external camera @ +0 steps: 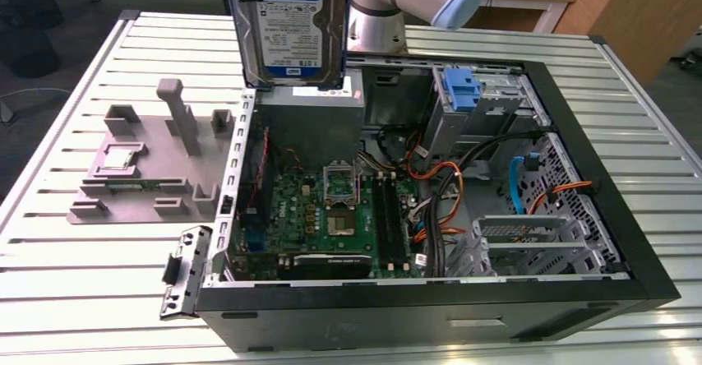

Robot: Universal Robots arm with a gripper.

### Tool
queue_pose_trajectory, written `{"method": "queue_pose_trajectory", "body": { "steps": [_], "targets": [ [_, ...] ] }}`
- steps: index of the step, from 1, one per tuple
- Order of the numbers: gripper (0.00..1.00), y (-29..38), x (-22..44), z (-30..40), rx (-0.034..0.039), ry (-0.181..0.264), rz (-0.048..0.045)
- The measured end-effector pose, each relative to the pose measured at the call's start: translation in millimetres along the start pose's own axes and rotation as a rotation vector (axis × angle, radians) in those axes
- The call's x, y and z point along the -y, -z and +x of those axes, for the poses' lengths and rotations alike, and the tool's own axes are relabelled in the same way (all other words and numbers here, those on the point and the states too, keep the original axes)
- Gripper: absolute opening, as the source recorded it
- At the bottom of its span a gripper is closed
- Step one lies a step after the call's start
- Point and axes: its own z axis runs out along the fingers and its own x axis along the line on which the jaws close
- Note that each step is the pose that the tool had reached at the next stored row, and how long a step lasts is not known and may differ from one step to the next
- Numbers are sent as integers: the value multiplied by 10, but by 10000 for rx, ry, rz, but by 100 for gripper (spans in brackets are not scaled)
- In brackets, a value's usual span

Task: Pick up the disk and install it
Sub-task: 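Pick up the disk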

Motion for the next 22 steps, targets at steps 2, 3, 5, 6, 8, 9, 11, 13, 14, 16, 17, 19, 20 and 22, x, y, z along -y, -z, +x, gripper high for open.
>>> {"method": "queue_pose_trajectory", "body": {
  "steps": [2, 3, 5, 6, 8, 9, 11, 13, 14, 16, 17, 19, 20, 22],
  "targets": [
    [37, 0, -2, -12, 0, -2, 0],
    [37, 0, -4, -19, 0, -2, 0],
    [37, -1, -8, -29, 1, -2, -1],
    [37, 0, -12, -34, 2, -2, 0],
    [37, 0, -23, -41, 2, -2, 0],
    [37, 0, -29, -44, 3, -2, 0],
    [37, -2, -51, -48, 2, -2, 0],
    [37, -2, -90, -48, 3, -1, 1],
    [37, -3, -116, -48, 2, -2, 0],
    [37, -6, -195, -48, 3, -2, 0],
    [37, -7, -235, -49, 3, -1, 1],
    [37, -10, -319, -50, 2, -2, -1],
    [37, -11, -355, -50, 2, -4, 0],
    [37, -14, -417, -50, 2, -9, 0]
  ]
}}
